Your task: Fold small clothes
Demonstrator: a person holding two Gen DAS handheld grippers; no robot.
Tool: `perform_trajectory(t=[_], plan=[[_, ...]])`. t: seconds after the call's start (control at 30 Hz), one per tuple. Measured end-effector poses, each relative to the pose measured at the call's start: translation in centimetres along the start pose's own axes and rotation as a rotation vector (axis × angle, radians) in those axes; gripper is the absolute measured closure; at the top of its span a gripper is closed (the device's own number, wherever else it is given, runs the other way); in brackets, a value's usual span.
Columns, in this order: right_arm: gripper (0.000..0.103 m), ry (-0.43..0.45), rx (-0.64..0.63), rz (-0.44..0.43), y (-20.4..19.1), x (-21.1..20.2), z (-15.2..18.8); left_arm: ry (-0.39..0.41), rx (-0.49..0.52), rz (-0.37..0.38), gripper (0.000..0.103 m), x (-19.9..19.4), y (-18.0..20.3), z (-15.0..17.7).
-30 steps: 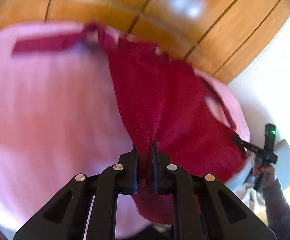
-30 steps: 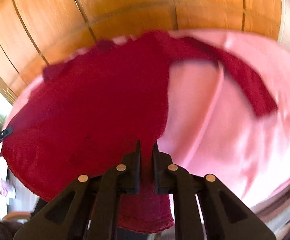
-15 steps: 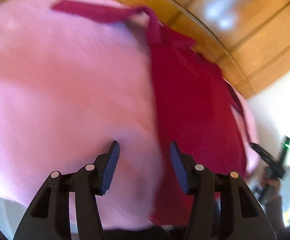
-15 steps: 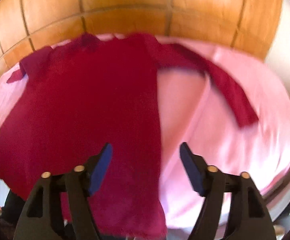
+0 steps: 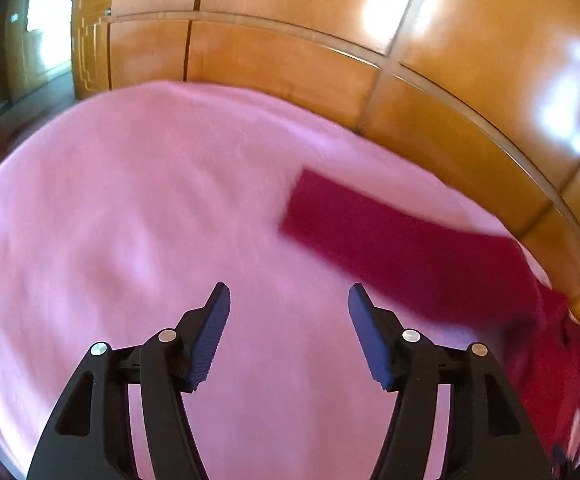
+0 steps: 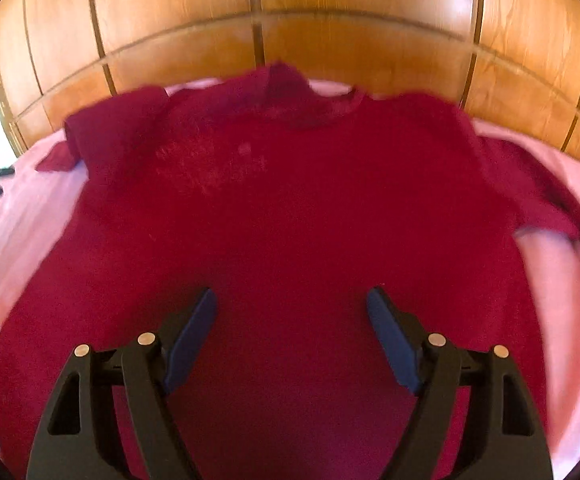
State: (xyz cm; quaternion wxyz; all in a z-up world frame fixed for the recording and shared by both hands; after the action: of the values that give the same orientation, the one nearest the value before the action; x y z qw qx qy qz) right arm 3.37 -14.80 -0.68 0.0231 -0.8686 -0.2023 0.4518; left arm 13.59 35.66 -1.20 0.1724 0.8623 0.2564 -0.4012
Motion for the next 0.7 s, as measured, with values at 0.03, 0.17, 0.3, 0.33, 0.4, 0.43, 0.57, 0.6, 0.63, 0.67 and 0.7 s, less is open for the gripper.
perform_trajectory(t=[0.03, 0.17, 0.3, 0.33, 0.4, 0.43, 0.57, 0.6, 0.63, 0.67, 0.7], plan=[[0.018, 0.015, 0.012, -0.012, 0.1, 0.1, 0.2, -0.013, -0.003, -0.015, 0.042, 1.1, 1.0, -0.7], [0.002, -0.003, 0.038, -0.078, 0.1, 0.5, 0.2, -0.048, 0.000, -0.070, 0.042, 5.2, 2.2, -3.0], [0.002, -0.022, 0.014, -0.042, -0.3, 1.0, -0.2, -0.131, 0.029, -0.080, 0.042, 8.5, 2.4, -3.9], [0.002, -0.021, 0.012, -0.041, -0.3, 1.1, -0.1, -0.104, 0.045, -0.090, 0.042, 8.6, 2.8, -4.1], [0.002, -0.013, 0.011, -0.041, -0.3, 1.2, -0.1, -0.083, 0.086, -0.084, 0.072, 8.5, 3.4, -4.3], [0.002, -0.013, 0.011, -0.041, -0.2, 1.2, -0.1, -0.075, 0.104, -0.086, 0.089, 8.3, 3.5, -4.3], [0.002, -0.011, 0.008, -0.037, -0.3, 1.3, -0.2, -0.037, 0.053, -0.094, 0.093, 5.4, 1.1, -3.4], [0.002, -0.011, 0.007, -0.035, -0.3, 1.3, -0.2, -0.030, 0.034, -0.113, 0.093, 4.7, 0.1, -2.9], [0.002, -0.011, 0.007, -0.036, -0.2, 1.3, -0.2, -0.023, 0.009, -0.143, 0.094, 4.1, -1.5, -2.2], [0.002, -0.011, 0.006, -0.035, -0.2, 1.3, -0.2, -0.023, -0.017, -0.172, 0.096, 3.7, -3.0, -1.6], [0.002, -0.010, 0.006, -0.035, -0.2, 1.3, -0.2, -0.028, -0.043, -0.198, 0.096, 3.4, -4.5, -1.1]])
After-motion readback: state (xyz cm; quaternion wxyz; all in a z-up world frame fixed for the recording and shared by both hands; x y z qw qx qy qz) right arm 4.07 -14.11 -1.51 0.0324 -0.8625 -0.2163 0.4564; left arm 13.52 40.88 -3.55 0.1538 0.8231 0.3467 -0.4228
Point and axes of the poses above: each gripper's, at about its wrist camera, not at the fingertips, and x roughly the way its jaws point, y to its right, z to its underside, the point moved 1 cm from there along x, roughly the way its jaws point, and after that the axes turned 10 degrees about -z, right-handed, at the moved point
